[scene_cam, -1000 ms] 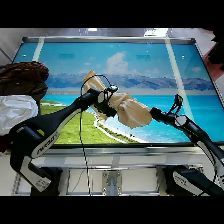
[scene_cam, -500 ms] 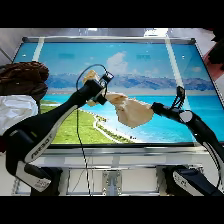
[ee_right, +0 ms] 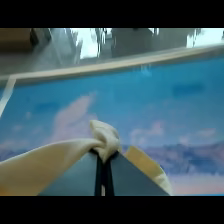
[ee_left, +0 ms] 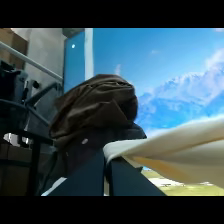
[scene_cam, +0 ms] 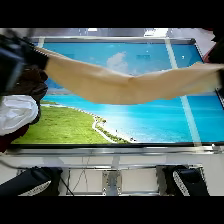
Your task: Fold the shirts.
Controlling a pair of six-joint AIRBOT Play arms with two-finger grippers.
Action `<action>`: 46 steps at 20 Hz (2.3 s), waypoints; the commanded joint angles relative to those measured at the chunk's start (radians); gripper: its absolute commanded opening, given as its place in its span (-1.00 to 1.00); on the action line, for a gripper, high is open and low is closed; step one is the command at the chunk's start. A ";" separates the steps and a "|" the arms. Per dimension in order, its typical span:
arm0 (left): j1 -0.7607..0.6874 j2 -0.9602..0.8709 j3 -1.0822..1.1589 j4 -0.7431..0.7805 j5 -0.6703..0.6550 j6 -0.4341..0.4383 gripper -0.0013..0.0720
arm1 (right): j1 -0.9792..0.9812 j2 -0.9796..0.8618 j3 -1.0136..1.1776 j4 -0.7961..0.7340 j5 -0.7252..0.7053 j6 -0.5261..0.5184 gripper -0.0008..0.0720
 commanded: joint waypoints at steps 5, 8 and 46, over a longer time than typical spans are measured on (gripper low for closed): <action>0.000 0.048 0.183 -0.021 0.032 0.091 -0.93 | 0.002 -0.054 0.280 0.109 0.041 -0.094 -0.92; 0.021 -0.107 0.178 -0.047 0.077 0.132 -0.93 | 0.002 -0.251 0.280 0.230 0.068 -0.175 -0.92; 0.336 0.127 -0.526 -0.477 0.055 -0.491 0.80 | -0.246 -0.855 -0.234 0.324 -0.183 -0.298 0.17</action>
